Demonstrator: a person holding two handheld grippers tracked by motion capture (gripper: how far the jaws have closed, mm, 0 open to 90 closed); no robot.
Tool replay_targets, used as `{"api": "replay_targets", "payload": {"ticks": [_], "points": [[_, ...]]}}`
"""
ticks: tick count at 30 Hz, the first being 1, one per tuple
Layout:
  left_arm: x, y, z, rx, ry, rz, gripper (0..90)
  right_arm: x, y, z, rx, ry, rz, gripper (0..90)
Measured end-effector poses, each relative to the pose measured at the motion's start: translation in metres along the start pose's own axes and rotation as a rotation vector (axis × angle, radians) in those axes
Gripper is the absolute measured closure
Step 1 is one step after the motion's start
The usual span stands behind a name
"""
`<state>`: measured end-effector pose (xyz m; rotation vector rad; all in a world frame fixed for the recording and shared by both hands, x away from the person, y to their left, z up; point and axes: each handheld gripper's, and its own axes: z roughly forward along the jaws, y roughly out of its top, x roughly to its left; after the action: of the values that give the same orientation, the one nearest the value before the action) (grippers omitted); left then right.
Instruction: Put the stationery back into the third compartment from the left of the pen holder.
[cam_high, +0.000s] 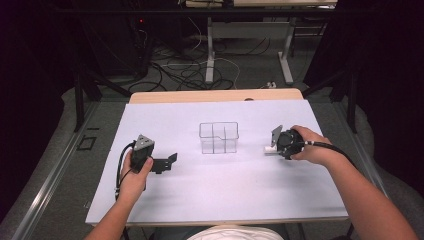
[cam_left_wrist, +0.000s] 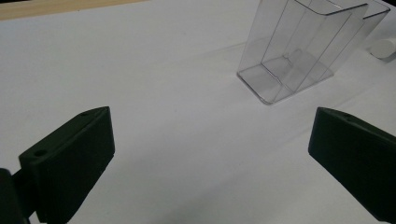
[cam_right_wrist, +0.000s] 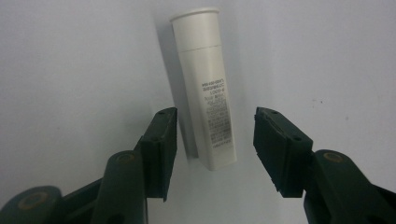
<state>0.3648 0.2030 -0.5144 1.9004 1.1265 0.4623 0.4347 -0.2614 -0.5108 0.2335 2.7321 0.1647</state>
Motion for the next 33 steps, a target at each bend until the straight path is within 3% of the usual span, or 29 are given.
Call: {"api": "replay_targets", "payload": {"ticks": [5, 12, 13, 19, 21, 25, 29, 33], "points": [[0.0, -0.001, 0.002, -0.011, 0.003, -0.008, 0.3, -0.001, 0.001, 0.004, 0.058, 0.014, -0.03, 49.5], [0.0, -0.003, 0.003, 0.005, 0.004, -0.007, 0.3, -0.003, -0.003, 0.016, 0.091, 0.016, -0.066, 51.2], [0.0, -0.003, 0.003, 0.007, 0.003, -0.007, 0.3, -0.003, -0.005, 0.018, 0.099, 0.028, -0.053, 52.4], [0.0, -0.004, 0.003, 0.013, 0.006, -0.01, 0.3, -0.005, -0.007, 0.018, 0.08, 0.058, -0.046, 58.7], [0.0, -0.004, 0.002, 0.017, 0.008, -0.006, 0.3, -0.003, -0.007, 0.019, 0.059, 0.047, -0.059, 62.7], [0.0, -0.004, 0.002, 0.016, 0.009, -0.007, 0.3, -0.001, -0.006, 0.016, 0.103, 0.046, -0.082, 67.0], [0.0, -0.005, 0.003, 0.018, 0.008, -0.006, 0.3, -0.001, -0.007, 0.017, 0.088, 0.041, -0.102, 67.5], [0.0, -0.005, 0.003, 0.021, 0.007, -0.003, 0.3, 0.001, -0.007, 0.015, 0.088, 0.043, -0.086, 69.3]]}}
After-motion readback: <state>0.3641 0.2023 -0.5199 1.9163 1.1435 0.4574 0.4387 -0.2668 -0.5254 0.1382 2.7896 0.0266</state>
